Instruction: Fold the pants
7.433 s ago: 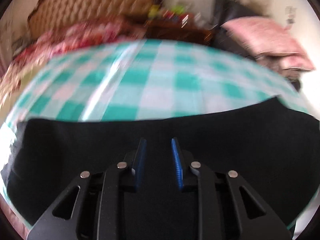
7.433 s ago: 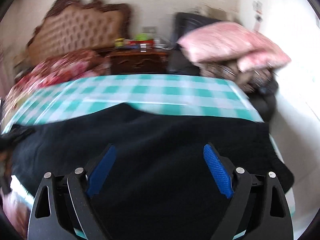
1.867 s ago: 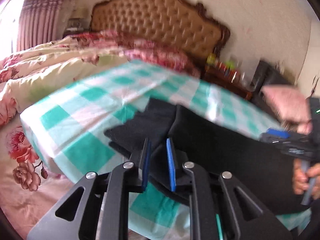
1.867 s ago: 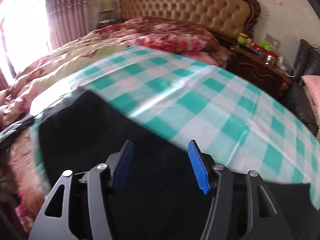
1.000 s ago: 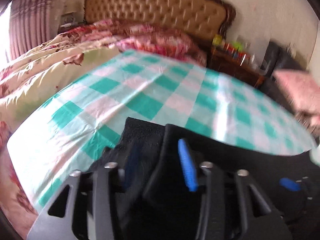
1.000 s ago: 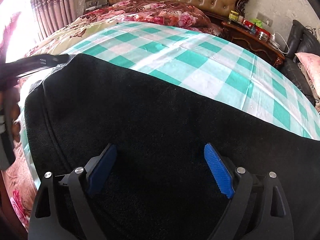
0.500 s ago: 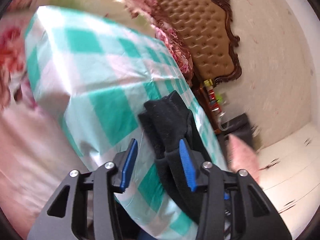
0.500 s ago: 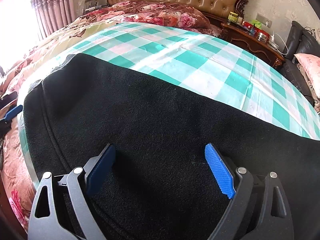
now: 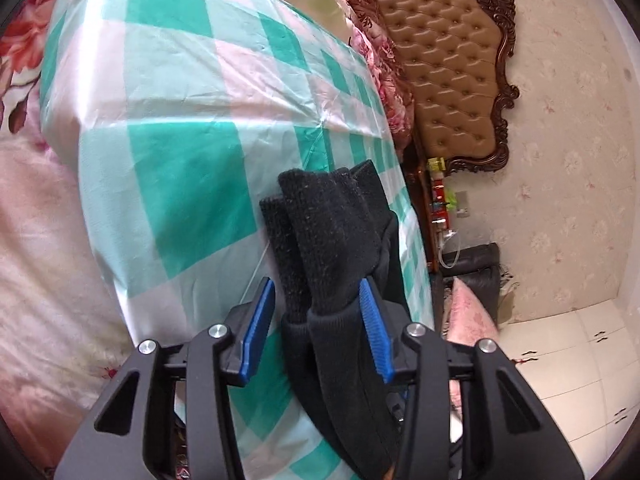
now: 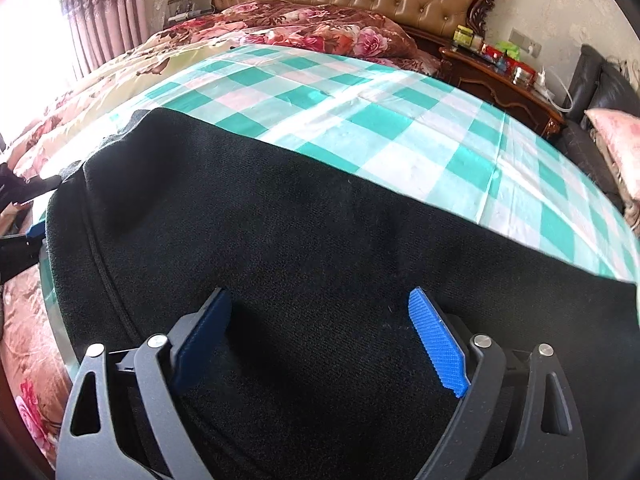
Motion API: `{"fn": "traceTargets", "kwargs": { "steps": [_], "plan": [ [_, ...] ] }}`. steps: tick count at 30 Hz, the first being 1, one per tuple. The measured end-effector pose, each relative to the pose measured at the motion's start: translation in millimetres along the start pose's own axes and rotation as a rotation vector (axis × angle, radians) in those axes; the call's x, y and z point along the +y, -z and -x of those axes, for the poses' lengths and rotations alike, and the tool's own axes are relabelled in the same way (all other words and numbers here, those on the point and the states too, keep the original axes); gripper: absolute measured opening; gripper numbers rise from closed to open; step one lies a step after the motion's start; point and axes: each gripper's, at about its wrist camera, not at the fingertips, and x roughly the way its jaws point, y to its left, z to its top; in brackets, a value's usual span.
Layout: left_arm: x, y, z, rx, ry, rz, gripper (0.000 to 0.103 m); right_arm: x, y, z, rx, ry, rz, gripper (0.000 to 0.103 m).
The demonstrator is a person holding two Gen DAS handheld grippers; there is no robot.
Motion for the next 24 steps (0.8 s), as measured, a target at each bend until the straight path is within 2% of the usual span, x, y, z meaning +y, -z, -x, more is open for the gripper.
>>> {"fn": "traceTargets", "kwargs": {
  "steps": [5, 6, 9, 11, 13, 17, 19, 20, 22, 24],
  "plan": [
    [-0.5, -1.7, -1.3, -0.002, -0.016, 0.01, 0.042, 37.4, -41.8, -3.4, -0.017, -0.065, 0.079, 0.069],
    [-0.3, -2.1, -1.2, 0.0, -0.016, 0.013, 0.042, 44.8, -53.4, -11.4, -0.004, -0.073, 0.084, 0.065],
    [-0.5, -1.4, -0.2, 0.013, -0.028, 0.027, 0.042, 59.1, -77.3, -39.0, 0.041, -0.059, 0.099, 0.051],
    [-4.7, 0.5, -1.8, 0.016, -0.053, 0.021, 0.042, 62.2, -87.8, -55.0, 0.054, -0.018, 0.098, 0.047],
    [-8.2, 2.1, -3.5, 0.018, -0.067, 0.019, 0.042, 62.0, -89.5, -63.0, 0.056, 0.003, 0.097, 0.047],
    [-14.4, -0.2, -10.3, 0.015, -0.081, 0.015, 0.042, 72.9, -83.1, -65.8, 0.03, 0.063, 0.184, 0.049],
    [-15.2, -1.6, -15.0, 0.016, -0.082, 0.01, 0.037, 66.6, -83.0, -63.0, 0.028, 0.036, 0.166, 0.049],
    [-14.7, -2.4, -17.1, 0.015, -0.075, 0.008, 0.033, 59.4, -83.3, -57.7, 0.028, -0.005, 0.135, 0.049],
    [-12.9, -3.2, -16.3, 0.01, -0.045, 0.009, 0.027, 45.6, -81.8, -43.6, 0.02, -0.068, 0.072, 0.048],
    [-16.0, -1.1, -14.5, -0.003, -0.018, -0.016, 0.023, 27.6, -72.3, -21.8, -0.004, -0.093, 0.006, 0.049]
  ]
}}
